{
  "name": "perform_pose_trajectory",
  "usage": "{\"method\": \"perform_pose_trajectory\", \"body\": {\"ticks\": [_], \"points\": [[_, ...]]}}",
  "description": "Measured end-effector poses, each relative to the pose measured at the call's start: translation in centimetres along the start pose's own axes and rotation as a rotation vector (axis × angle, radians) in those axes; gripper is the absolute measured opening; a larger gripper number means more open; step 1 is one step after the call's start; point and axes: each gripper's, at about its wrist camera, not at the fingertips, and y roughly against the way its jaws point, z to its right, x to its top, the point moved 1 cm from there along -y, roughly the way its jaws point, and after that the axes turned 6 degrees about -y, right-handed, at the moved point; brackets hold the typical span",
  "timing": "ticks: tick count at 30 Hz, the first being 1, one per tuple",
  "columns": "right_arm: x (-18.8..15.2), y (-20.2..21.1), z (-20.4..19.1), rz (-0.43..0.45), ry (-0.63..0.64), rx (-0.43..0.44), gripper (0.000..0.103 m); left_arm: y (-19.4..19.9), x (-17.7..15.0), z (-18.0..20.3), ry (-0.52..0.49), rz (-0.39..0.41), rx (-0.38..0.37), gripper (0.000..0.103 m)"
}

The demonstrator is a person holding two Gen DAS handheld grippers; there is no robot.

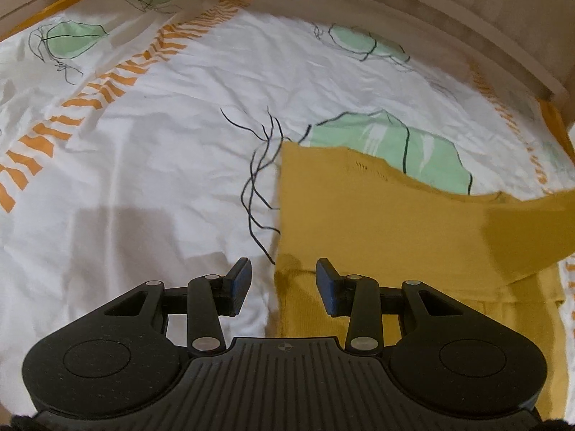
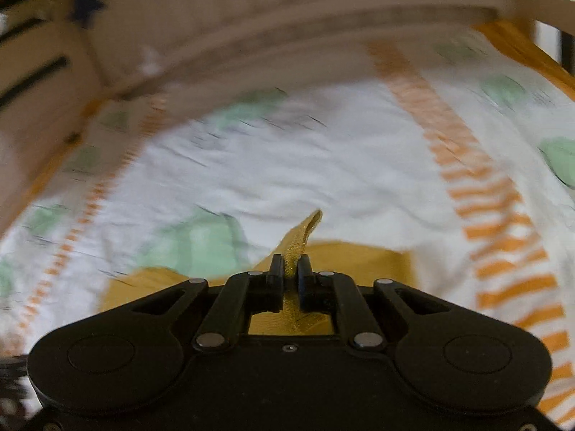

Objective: Fold small clothes
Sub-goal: 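Grasp the sweater side edge with the right tool and fold it inward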

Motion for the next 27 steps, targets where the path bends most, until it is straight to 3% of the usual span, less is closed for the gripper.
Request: {"method": "perform_pose_trajectory", "body": {"ticks": [7,9,14,15,20,23,27], "points": [[-2.5,-4.0,3.7,-0.063,-0.070,-0.091,0.016,-0.6,-0.3,0.0,-0.008,-0.024,-0.001,0.038],[-3.1,-4.4,3.8,-0.069,-0.059,-0.118,0.024,-0.7,-0.3,0.0,-0.007,-0.027,0.003,0.038],[-4.3,-5.0,4.6,-0.094,-0.012,-0.205,0.023,-1.0,-0.6,0.2,-0.013,-0.042,0.001,0.038],[-4.4,-5.0,4.8,-0.092,-0.009,-0.209,0.029,-1.0,-0.6,0.3,-0.015,-0.045,-0.001,0.038],[-4.4,-3.1,5.7,-0.064,-0.046,-0.187,0.041,-0.8,-0.6,0.3,-0.023,-0.038,-0.002,0.038],[-4.9,-1.1,5.7,-0.055,-0.043,-0.147,0.055,-0.4,-0.6,0.4,-0.036,-0.026,0.006,0.038],[-6.3,2.2,5.6,-0.069,-0.052,-0.090,0.058,0.3,-1.0,0.4,-0.049,-0.026,0.009,0.038]]}}
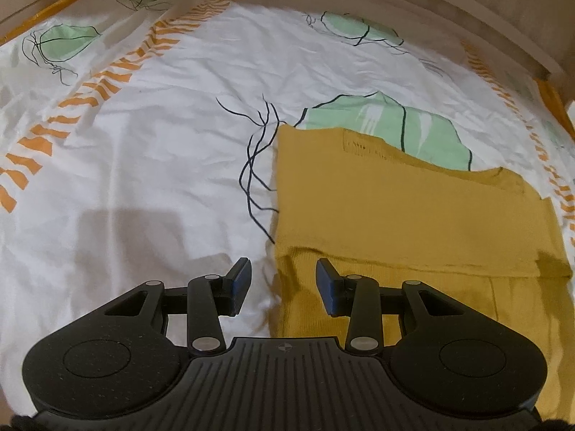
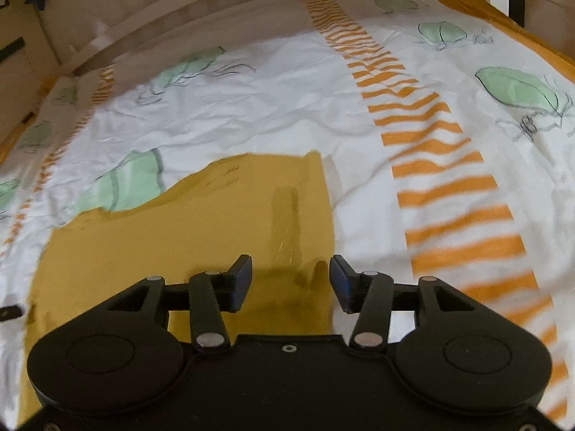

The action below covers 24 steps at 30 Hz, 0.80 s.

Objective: Fold small clothes

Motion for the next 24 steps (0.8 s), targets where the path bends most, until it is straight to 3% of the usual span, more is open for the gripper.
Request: {"method": "perform_pose_trajectory", "body": {"ticks": [3,8,13,24], "points": [[-1.8,2.6,0.3,-0.016,-0.006,0.039,0.066,1.2,-1.0,-0.2,0.003,0.022,-0.014,0.038],[-4.8,6.6,0.8,-0.034,-0.032,0.091,0.069,3.9,-3.0,-0.4,0.032,0.057,-0.048,0.038],[-7.8,9.9,1.5,-0.057,-0.045,0.113,0.072,7.6,-6.1,0.4,-0.033,0.118,-0.033,0.039],[-13.5,12.4,2.3,-0.116,-0.074,0.122,0.084,11.7,-14.3,1.8,-0.099,0.054,-0.057,0.039]]}}
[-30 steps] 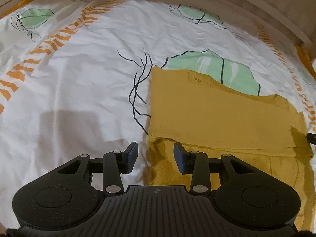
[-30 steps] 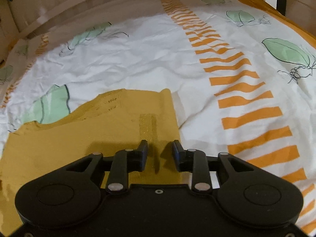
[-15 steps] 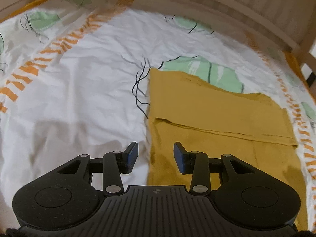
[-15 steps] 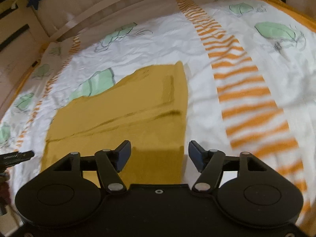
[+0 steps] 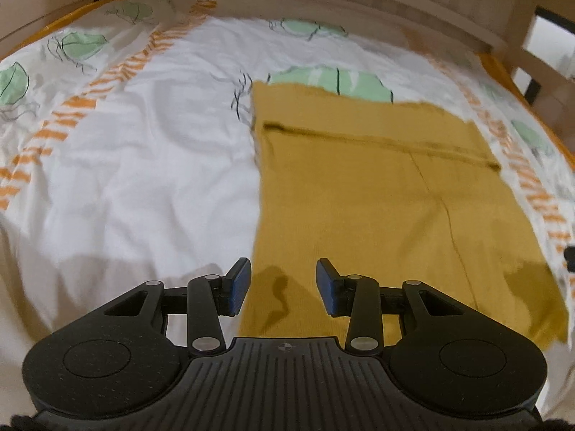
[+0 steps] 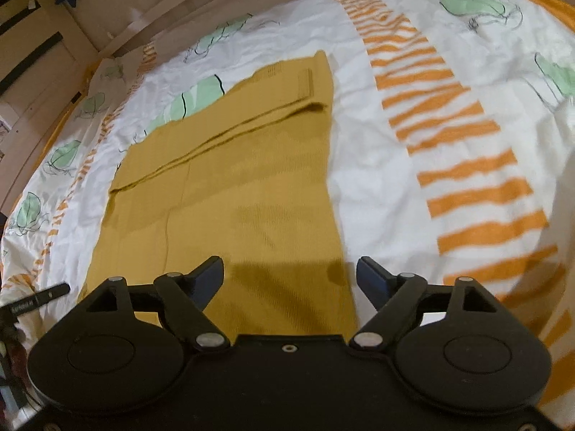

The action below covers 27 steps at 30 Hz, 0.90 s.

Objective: Fold small clothes

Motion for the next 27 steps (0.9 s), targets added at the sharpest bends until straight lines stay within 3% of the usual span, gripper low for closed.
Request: {"method": "perform_pose_trajectory", "body": {"ticks": [3,9,15,19,27], "points": [[-0.6,0.1,-0.1,-0.014,-0.008,0.006,0.092,0.1,-1.4,0.1,0.017,-0.033,-0.002,0.039],[-1.4,-0.6,0.2,-0.052,-0.033,0.011,0.093,-0.9,-4.1,-0.1,0.043,-0.112,0.016,0.039],[-2.0,-2.8,0.7,-0.127,-0.052,0.004,0.097,-1.3,-4.7,0.7,0.006,-0.128,0.033,0.045],[-2.5,-3.0,1.4,-0.118,-0.103,0.040,0.101,-1.6,-5.0,0.5,0.050,-0.130,0.024,0.046],[-3.4,-2.8,1.9,-0.073,-0.086,0.085,0.103,-1.6,-5.3,0.0,0.122,-0.116,-0.006,0.047]]}}
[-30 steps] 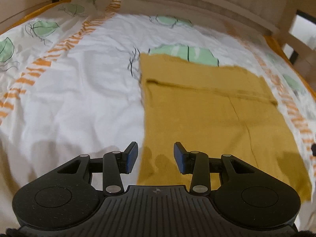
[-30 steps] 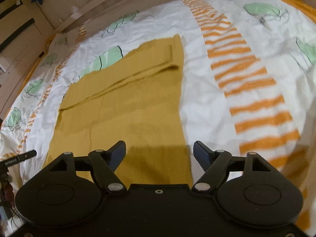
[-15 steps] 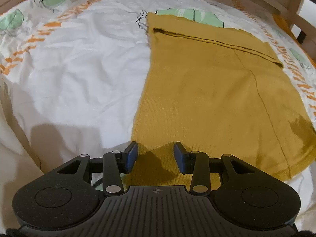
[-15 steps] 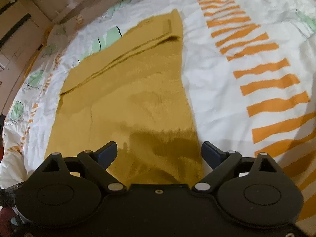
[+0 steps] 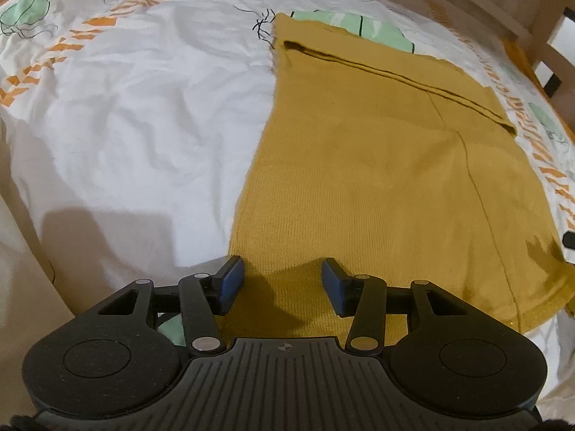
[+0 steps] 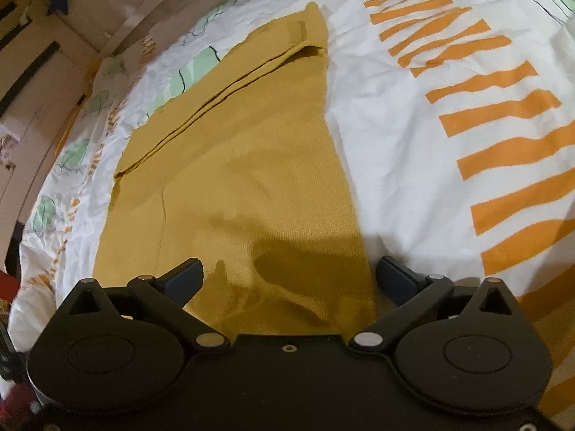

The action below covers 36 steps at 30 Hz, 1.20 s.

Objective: Fold small clothes

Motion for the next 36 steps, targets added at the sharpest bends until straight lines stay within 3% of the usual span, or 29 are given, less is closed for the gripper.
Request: {"method": "perform_pose_trajectory", "body": {"ticks": [4,16,21,36], "points": [[-0.2,0.0,-0.3,0.002,0.046,0.002,0.103,0.1,0.2,0.0,0.024,-0.008,0.003,0.047],[-0.7,0.6,0.4,0.020,0.024,0.051,0.103,1.1,-1.1,0.9,0.067,-0.032,-0.002,0.045],[-0.7,0.6,0.5,0.023,0.027,0.056,0.103,1.4,-1.2,2.0,0.050,-0.035,0.022,0.023],[-1.1,2.4,2.8,-0.016,-0.100,0.153,0.101,1.6,-1.7,0.8,0.050,-0.013,-0.051,0.025]]}}
